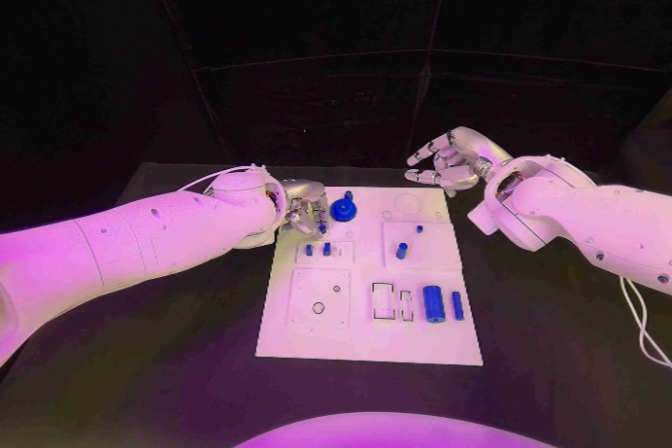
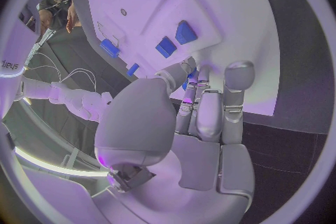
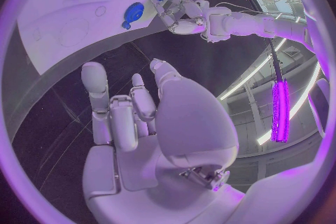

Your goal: Assemble the parts on the task board

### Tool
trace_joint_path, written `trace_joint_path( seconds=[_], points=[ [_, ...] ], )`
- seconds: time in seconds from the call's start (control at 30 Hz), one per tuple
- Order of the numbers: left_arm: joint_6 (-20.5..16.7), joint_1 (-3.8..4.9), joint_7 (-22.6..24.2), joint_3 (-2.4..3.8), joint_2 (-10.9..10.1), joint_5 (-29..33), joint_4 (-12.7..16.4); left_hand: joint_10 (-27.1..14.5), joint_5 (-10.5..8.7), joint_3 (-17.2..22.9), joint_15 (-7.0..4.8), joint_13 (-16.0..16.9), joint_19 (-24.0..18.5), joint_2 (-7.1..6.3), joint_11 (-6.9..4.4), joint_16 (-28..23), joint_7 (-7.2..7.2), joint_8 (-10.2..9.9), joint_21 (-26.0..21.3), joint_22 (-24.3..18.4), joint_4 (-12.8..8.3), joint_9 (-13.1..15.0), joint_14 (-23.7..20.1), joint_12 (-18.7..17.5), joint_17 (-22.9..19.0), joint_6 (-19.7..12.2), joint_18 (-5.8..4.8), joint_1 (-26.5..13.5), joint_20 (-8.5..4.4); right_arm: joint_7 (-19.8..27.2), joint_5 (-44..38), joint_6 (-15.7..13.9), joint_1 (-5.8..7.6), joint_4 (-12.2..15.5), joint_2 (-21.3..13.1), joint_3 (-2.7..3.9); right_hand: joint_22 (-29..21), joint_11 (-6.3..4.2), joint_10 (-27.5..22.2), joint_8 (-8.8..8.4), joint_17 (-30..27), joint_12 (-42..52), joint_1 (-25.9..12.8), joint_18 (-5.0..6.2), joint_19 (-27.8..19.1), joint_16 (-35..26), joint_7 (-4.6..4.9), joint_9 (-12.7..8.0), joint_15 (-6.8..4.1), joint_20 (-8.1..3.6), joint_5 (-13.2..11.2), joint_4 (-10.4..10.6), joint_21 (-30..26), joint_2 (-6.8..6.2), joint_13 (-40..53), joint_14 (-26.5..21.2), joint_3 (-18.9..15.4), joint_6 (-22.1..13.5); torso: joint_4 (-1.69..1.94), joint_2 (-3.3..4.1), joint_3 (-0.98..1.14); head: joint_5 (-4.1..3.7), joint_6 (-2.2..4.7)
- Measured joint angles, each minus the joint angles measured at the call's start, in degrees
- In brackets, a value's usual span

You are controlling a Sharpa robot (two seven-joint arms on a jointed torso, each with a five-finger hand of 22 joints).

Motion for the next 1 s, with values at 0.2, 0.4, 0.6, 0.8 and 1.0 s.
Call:
trace_joint_path(
  seconds=[0.2, 0.4, 0.6, 0.8, 1.0],
  points=[
    [0.0, 0.06, 0.0, 0.04, 0.0, 0.0, 0.0, -2.0, 0.0, -0.1, 0.0, 0.0, -0.3, -0.35, 0.39, 0.0, -0.3, -1.7, -0.7, -0.6, 0.1, -0.1, 0.0, -1.4, -0.2, -2.3, 0.0, -0.3, 0.33, 0.0, 0.0, 0.0, 0.0, 0.0, -0.1, 0.0, -0.1, 0.15, -0.1, 0.0, 0.0, 0.0, 0.0, 0.0, -0.2, 2.9, 0.0, 0.0, 0.85, 0.68, 0.0, 0.0, 0.0, 0.0, -0.1, 0.0, 0.0, 0.0, 0.0, -0.01, -0.01, -0.05, 0.03],
    [-0.2, 0.06, -0.1, 0.04, -0.3, 0.1, 0.2, -2.7, 0.0, -0.2, 0.41, -0.1, -0.3, -0.35, 0.59, -0.2, -0.05, -2.5, -1.3, -1.0, 0.2, -0.1, 0.0, -2.0, -0.5, -3.2, 0.0, -0.3, 0.33, 0.0, 0.0, 0.0, 0.0, -0.1, -0.1, 0.0, -0.5, 0.59, -0.7, 0.0, 0.0, -0.9, 0.0, 0.0, -0.2, 2.9, 0.0, 0.0, 0.85, 0.71, 0.0, 0.0, 0.0, 0.0, -1.2, 0.0, 0.0, 0.0, 0.0, -0.03, -0.04, -0.07, 0.1],
    [-0.7, 0.0, -0.1, 0.03, -1.4, 0.1, 0.6, -3.3, 0.0, -0.4, 0.41, -0.1, -0.3, -0.35, 0.63, -0.3, 0.01, -3.0, -1.6, -1.3, 0.0, -0.1, 0.0, -2.2, -0.8, -3.7, 0.0, -0.3, 0.73, -0.4, 0.0, 0.5, 0.0, -0.6, -0.3, 0.0, -7.6, 0.56, -13.6, 0.0, 0.0, -18.4, 0.7, 0.94, -4.0, 2.9, 0.35, 0.0, 0.85, 1.11, 0.0, -0.2, -3.8, -0.68, -21.8, 0.0, 1.3, -0.4, 0.08, -0.07, -0.09, -0.01, 0.23],
    [-1.8, -0.1, 0.0, 0.03, -3.9, 0.7, 1.6, -4.0, 0.0, -0.5, 0.4, -0.1, -0.3, -0.35, 0.72, -0.3, 0.21, -3.2, -1.9, -1.6, -0.1, 0.0, 0.0, -2.5, -1.0, -3.9, 0.0, -0.3, 0.73, -0.9, -0.8, 1.8, 0.0, -0.9, -0.8, -0.01, -11.6, 0.56, -18.2, 0.3, 0.0, -34.2, 4.0, 1.81, -5.4, 2.9, 0.19, 0.0, 1.48, 1.15, 0.0, -0.9, -6.6, -1.97, -35.4, 0.0, 5.5, 2.6, 0.09, -0.1, -0.09, 0.05, 0.51],
    [-4.9, 0.01, 0.8, 0.72, -7.3, 4.2, 2.9, -3.3, 0.0, -1.2, 0.61, 0.2, -0.7, -0.35, 0.97, -0.7, 0.76, -3.2, -3.3, -2.7, 0.5, 0.2, -0.2, -2.2, -1.6, -3.3, 0.0, -0.3, 1.07, -1.4, -5.5, 4.4, -0.02, -0.6, -1.4, -0.03, -12.2, 0.87, -16.3, 0.47, 0.0, -47.2, 5.9, 1.81, -5.3, 2.9, 0.14, 0.0, 1.47, 1.32, -2.3, -2.0, -7.1, -3.62, -46.5, 0.0, 9.9, 6.1, 0.08, -0.16, -0.05, -0.24, 0.86]
  ],
)
